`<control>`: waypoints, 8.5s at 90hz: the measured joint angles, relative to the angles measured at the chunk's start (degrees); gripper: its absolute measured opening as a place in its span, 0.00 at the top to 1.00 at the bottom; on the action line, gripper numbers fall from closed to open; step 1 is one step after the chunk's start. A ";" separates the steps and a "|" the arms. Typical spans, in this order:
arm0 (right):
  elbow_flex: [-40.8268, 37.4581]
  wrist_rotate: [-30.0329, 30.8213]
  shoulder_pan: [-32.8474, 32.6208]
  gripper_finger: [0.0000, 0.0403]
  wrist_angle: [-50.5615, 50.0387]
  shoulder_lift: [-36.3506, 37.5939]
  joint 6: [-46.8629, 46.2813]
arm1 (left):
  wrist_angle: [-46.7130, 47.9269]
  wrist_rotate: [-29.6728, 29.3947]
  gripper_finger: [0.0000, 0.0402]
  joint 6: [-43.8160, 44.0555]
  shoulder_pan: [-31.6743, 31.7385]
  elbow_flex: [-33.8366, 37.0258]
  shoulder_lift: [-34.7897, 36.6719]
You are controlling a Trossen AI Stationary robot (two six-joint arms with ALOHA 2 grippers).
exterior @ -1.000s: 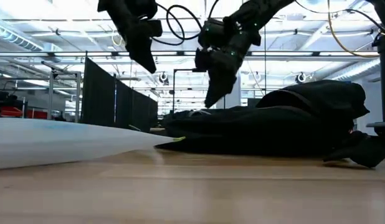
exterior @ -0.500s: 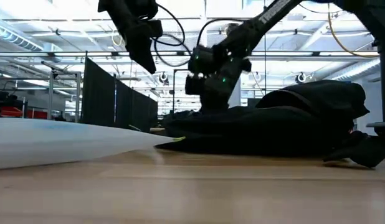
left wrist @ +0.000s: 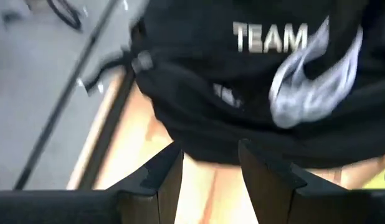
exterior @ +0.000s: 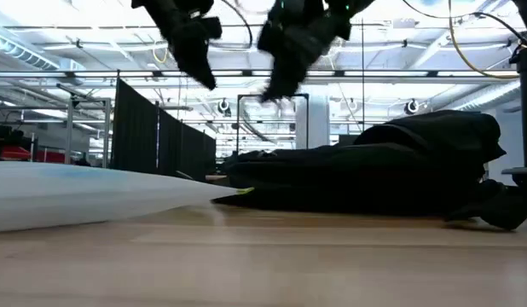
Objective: Unpack backpack
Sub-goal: Remove the white cable charger from the black backpack, then remove the cellphone from the black backpack
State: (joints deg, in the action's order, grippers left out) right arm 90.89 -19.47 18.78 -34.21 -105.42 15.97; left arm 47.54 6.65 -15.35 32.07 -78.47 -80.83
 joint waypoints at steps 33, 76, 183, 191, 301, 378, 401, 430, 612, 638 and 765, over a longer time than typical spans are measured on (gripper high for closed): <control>3.89 -19.05 0.39 1.00 33.99 -15.55 -7.70 | -4.17 1.51 0.64 0.00 0.20 -13.83 4.08; 21.03 -30.01 2.63 0.68 4.66 -20.79 -3.85 | 0.94 0.21 0.64 1.22 0.21 -13.36 2.76; -2.68 -5.51 4.35 0.65 -7.29 -17.09 -4.44 | -12.92 8.33 0.64 -3.20 6.21 5.56 -21.34; -2.68 -4.25 4.30 0.65 -5.60 -17.09 -5.17 | -12.38 8.33 0.64 -3.19 6.17 5.96 -21.49; -2.68 12.05 2.87 0.65 -4.79 -15.70 -33.27 | -10.56 29.67 0.64 1.66 3.78 5.89 -29.75; -2.69 11.61 1.09 0.65 -18.65 -1.70 -17.08 | -2.63 12.40 0.64 8.34 -4.39 -0.67 -17.65; -10.29 4.42 2.91 0.56 -0.92 -4.18 -34.82 | -3.10 18.87 0.64 2.66 7.26 -0.88 -21.95; -20.15 10.78 1.63 0.39 13.15 -4.88 -63.42 | -10.85 23.91 0.64 -3.42 11.03 -0.81 -32.29; -20.04 13.45 -0.79 0.40 19.02 -5.36 -70.86 | -8.25 26.15 0.64 -3.43 6.38 -4.86 -34.87; -19.92 14.83 -1.91 0.40 21.38 -9.58 -77.68 | -9.02 28.29 0.64 -4.93 4.16 -4.91 -38.04; -20.13 10.59 -4.02 0.90 36.67 -10.55 -71.64 | 2.97 39.02 0.64 -11.17 3.36 -7.02 -37.80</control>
State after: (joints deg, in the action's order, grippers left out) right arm 70.76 -8.88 14.76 2.46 -115.98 -55.66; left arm 50.51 45.67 -26.52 35.43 -85.49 -118.63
